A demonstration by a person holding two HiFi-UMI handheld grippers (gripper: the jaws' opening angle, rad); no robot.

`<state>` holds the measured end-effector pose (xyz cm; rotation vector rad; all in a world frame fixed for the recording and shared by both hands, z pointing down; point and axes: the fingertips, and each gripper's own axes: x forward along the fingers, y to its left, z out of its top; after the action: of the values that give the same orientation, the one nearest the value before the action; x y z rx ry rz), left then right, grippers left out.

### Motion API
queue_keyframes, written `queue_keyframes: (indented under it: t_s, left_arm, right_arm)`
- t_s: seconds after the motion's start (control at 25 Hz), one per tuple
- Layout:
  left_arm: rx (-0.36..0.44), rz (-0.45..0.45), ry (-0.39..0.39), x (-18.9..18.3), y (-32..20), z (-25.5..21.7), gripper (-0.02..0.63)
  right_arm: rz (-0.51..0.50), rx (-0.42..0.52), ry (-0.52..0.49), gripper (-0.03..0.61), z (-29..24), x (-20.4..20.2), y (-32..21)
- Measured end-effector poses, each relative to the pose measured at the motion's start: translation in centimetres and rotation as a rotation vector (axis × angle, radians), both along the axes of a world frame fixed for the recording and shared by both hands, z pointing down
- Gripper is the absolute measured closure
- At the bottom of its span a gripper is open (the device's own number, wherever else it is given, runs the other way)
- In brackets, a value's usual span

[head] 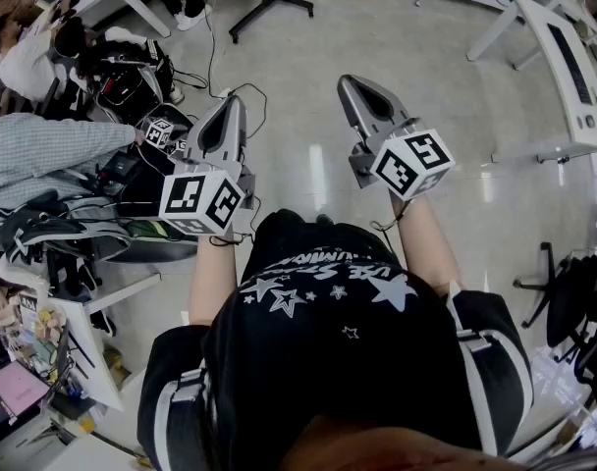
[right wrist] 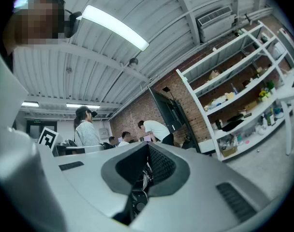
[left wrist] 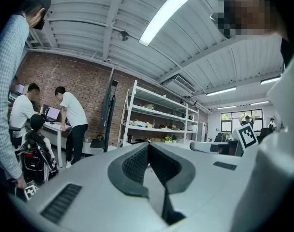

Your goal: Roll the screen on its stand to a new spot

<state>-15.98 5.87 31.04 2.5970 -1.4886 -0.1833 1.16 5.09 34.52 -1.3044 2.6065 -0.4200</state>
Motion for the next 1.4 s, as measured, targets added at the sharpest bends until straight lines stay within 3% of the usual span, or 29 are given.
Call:
queue_keyframes:
  t_s: [0.2, 0.48, 0.92, 1.4]
  left_arm:
    - [0.013, -0.016, -0.002, -0.1, -1.4, 0.0, 0.603]
    - [0.011, -0.072, 0.042, -2.0, -5.9, 0.5, 0.603]
    - [0.027, -0.061, 0.077, -3.2, -18.3, -0.4, 0.603]
    - [0.061, -0.063, 0.084, -7.4, -31.7, -2.8, 0.603]
  right_arm:
    - [0.008, -0.016, -0.033, 0.572, 0.5, 1.0, -2.1]
    - [0.011, -0.032, -0.004, 0.572, 1.4, 0.5, -6.0]
    - [0.060, -0.034, 0.028, 0.572, 0.8, 0.8, -17.4]
    - [0.061, 0.019, 0.058, 0.572, -2.5, -3.5, -31.4]
